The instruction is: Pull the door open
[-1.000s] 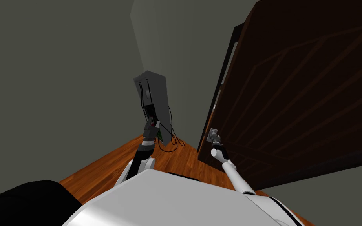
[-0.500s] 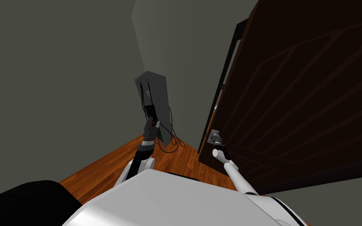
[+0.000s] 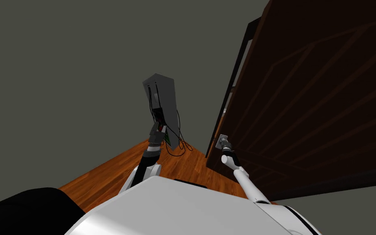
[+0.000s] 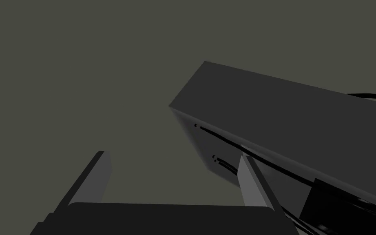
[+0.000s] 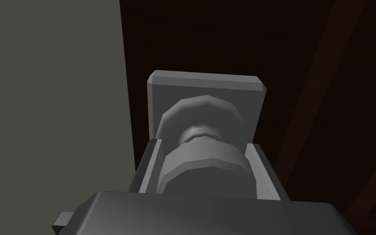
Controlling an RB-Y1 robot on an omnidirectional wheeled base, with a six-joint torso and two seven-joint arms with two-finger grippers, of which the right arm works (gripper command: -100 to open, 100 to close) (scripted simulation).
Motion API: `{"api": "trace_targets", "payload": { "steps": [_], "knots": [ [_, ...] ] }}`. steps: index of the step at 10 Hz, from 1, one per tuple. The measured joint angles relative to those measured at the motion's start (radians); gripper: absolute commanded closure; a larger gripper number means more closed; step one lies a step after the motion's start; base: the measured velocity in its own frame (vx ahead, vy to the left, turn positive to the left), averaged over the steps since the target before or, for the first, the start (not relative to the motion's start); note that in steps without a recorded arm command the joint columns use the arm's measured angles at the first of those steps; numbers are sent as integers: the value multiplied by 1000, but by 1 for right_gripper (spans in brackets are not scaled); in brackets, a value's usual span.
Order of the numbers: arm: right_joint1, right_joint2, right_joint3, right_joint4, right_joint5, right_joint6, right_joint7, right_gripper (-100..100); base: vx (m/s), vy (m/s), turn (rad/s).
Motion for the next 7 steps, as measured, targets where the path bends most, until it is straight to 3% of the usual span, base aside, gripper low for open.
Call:
{"api": "trace_targets", "payload": {
  "steps": [3, 7],
  "knots": [
    [20, -17, 39, -16, 4, 12, -38, 100, -199, -79, 146],
    [37, -54, 88, -45, 8, 15, -98, 100, -246, -75, 149]
  ]
}}
